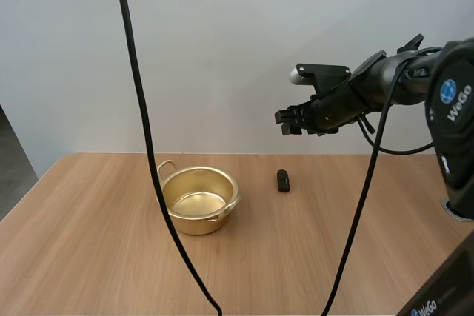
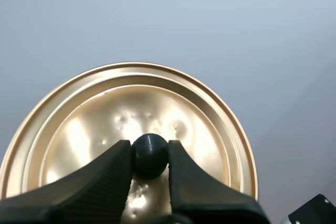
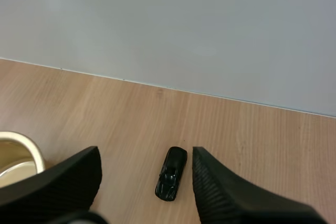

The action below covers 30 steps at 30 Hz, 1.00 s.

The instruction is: Open the pot, put the car inside, and close it

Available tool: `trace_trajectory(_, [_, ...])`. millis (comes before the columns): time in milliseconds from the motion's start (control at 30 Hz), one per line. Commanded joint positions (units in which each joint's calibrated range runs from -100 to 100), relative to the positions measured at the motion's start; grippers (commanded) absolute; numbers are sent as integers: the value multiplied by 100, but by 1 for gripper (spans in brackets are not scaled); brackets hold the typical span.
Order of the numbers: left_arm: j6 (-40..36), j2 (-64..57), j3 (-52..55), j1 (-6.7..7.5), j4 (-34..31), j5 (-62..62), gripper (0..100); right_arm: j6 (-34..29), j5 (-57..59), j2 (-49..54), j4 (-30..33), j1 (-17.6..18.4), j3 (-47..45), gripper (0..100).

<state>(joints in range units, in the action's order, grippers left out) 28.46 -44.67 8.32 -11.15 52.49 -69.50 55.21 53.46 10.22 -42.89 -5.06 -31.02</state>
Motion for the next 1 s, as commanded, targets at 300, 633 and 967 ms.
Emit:
trace_trajectory(300, [3, 7, -4, 1, 3, -5, 0, 124, -306, -1750, 30, 137, 409, 85])
trace_trajectory(633, [3, 7, -4, 1, -115, -278, 0, 327, -1316, -1849, 30, 389, 409, 85])
trace_trajectory(967, [3, 7, -4, 1, -185, -278, 0, 219, -1412, -2461, 200, 389, 409, 84])
